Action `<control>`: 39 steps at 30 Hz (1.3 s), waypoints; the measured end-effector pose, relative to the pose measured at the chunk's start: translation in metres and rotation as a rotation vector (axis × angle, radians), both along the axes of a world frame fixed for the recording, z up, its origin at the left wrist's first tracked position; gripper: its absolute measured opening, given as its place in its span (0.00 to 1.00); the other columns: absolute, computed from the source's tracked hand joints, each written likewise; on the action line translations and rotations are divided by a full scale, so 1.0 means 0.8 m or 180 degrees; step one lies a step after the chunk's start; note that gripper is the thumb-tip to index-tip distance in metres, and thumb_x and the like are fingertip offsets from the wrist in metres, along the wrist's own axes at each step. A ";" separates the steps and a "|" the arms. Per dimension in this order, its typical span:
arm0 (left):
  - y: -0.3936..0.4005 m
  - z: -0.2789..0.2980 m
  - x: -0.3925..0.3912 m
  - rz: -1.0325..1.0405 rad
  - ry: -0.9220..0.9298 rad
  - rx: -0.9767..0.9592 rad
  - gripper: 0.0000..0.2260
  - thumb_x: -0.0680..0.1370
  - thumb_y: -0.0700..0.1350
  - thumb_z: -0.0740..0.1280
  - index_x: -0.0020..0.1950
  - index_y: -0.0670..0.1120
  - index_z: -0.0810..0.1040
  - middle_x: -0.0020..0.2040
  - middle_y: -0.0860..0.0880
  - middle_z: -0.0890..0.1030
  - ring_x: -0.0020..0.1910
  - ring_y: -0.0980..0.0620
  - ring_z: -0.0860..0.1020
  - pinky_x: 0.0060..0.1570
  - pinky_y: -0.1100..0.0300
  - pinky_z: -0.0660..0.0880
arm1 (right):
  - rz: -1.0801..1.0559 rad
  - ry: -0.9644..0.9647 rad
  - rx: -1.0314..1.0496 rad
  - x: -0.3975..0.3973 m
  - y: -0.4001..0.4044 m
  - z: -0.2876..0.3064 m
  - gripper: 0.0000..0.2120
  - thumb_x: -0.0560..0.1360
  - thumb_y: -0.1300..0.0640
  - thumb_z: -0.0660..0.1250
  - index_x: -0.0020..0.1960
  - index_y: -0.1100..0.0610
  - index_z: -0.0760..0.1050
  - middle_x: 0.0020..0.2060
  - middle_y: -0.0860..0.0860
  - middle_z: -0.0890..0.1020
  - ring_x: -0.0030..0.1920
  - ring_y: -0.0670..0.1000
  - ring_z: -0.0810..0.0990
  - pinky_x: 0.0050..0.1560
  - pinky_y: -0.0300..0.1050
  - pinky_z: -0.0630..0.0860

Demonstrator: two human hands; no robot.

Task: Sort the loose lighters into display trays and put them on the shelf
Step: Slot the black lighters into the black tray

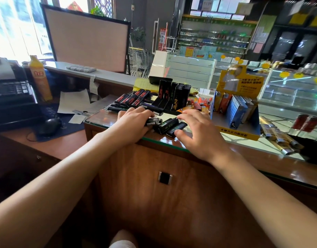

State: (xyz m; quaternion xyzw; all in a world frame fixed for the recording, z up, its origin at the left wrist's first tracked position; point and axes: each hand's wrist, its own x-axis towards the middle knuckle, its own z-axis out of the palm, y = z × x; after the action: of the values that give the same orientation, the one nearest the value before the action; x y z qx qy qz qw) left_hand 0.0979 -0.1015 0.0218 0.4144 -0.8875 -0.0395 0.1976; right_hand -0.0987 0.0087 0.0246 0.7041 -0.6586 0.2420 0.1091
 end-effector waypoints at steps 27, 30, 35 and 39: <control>0.009 0.019 -0.006 -0.0564 0.3130 0.1770 0.03 0.80 0.37 0.66 0.50 0.43 0.74 0.39 0.46 0.79 0.35 0.49 0.79 0.29 0.55 0.74 | 0.0263 -0.0810 -0.0475 0.024 -0.030 0.022 0.20 0.77 0.50 0.66 0.69 0.50 0.72 0.61 0.47 0.78 0.62 0.45 0.73 0.60 0.36 0.65; 0.014 0.025 -0.010 -0.0705 0.3592 0.2435 0.03 0.80 0.36 0.66 0.48 0.44 0.76 0.37 0.46 0.81 0.35 0.52 0.79 0.30 0.59 0.76 | 0.0490 -0.1723 -0.0674 0.039 -0.038 0.032 0.16 0.77 0.55 0.69 0.64 0.50 0.75 0.49 0.42 0.80 0.44 0.40 0.78 0.45 0.32 0.74; 0.011 0.023 -0.016 -0.0790 0.3671 0.2584 0.03 0.79 0.36 0.67 0.48 0.42 0.79 0.39 0.45 0.82 0.35 0.52 0.80 0.33 0.60 0.79 | 0.0585 -0.2128 -0.0834 0.047 -0.058 0.037 0.13 0.76 0.58 0.70 0.60 0.49 0.78 0.40 0.42 0.79 0.36 0.40 0.78 0.39 0.34 0.75; 0.006 0.021 -0.016 -0.0887 0.4070 0.2940 0.03 0.79 0.34 0.66 0.48 0.40 0.78 0.42 0.40 0.82 0.35 0.51 0.82 0.38 0.60 0.82 | 0.0588 -0.2537 -0.1106 0.044 -0.067 0.037 0.12 0.75 0.62 0.69 0.55 0.48 0.78 0.39 0.47 0.82 0.37 0.46 0.81 0.40 0.40 0.77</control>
State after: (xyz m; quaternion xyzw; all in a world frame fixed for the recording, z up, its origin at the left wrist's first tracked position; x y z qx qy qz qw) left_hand 0.0853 -0.0964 0.0387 0.2367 -0.5400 -0.6570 0.4697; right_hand -0.0636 -0.0453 0.0546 0.5829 -0.5330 0.6105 -0.0587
